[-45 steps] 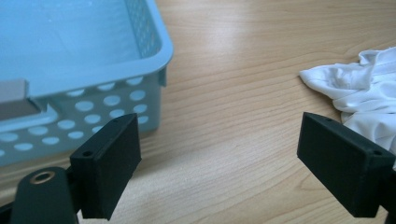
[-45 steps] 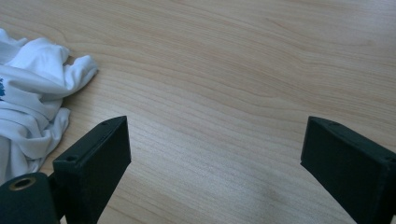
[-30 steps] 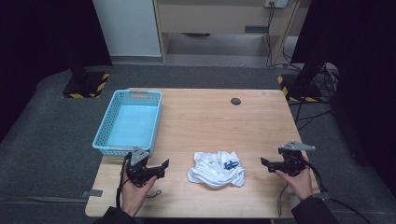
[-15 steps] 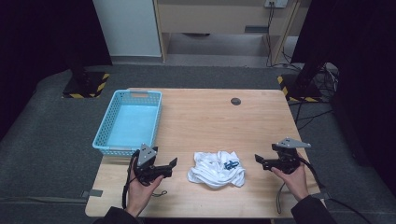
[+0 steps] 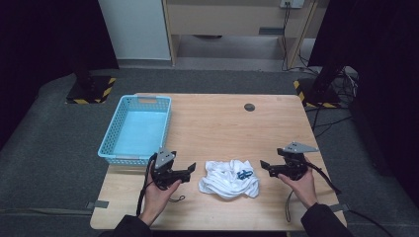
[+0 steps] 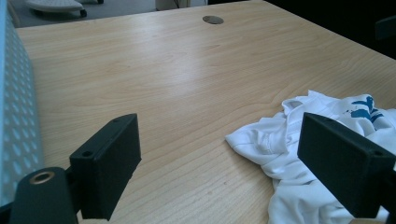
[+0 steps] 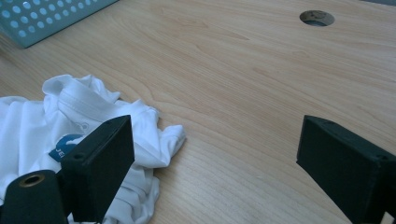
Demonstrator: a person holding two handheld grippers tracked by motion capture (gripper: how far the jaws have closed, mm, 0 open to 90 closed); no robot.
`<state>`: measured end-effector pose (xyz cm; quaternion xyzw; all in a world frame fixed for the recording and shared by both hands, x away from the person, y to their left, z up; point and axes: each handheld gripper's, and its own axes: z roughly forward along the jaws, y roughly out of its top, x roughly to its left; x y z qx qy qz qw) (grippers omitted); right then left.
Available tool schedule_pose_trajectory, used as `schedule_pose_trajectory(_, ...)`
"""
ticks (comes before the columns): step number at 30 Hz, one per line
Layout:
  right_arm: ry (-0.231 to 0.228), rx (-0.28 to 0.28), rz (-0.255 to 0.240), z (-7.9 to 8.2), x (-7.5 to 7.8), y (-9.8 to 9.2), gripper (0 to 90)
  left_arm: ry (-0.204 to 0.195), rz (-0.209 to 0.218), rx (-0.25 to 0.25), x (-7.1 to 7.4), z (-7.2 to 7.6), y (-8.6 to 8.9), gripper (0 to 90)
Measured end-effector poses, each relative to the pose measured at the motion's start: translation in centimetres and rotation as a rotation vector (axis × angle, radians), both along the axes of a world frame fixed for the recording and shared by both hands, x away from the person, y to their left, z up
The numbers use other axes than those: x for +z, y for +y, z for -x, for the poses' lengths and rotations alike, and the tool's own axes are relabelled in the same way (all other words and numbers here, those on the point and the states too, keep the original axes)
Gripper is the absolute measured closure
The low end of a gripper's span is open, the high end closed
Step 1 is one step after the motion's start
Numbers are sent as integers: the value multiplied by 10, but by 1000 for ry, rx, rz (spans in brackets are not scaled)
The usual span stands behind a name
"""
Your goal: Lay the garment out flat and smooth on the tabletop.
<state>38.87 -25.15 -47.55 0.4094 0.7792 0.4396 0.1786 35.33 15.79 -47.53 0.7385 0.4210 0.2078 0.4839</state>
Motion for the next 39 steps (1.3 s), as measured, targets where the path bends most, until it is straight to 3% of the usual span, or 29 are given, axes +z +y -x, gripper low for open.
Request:
schedule_pose_trajectory(6, -14, 26, -13, -4, 4, 8, 146, -16, 7, -12, 2, -8, -6, 129)
schedule_pose_trajectory(11, 7, 52, -36, -10, 2, 12, 190, 9, 35, -49, -1, -18, -13, 134)
schedule_pose_trajectory(17, -15, 74, -40, -13, 8, 17, 193, 21, 70, -57, -3, -26, -16, 144)
schedule_pose_trajectory(21, -4, 85, -51, -16, 10, 21, 198, 2, 80, -56, -3, -29, -16, 147)
schedule_pose_trajectory(28, -6, 105, -34, -19, 10, 30, 215, -12, 48, -79, -1, -35, -26, 150)
schedule_pose_trajectory(39, 34, 138, 6, -25, -7, 49, 267, 53, 1, -110, -21, -37, -46, 174)
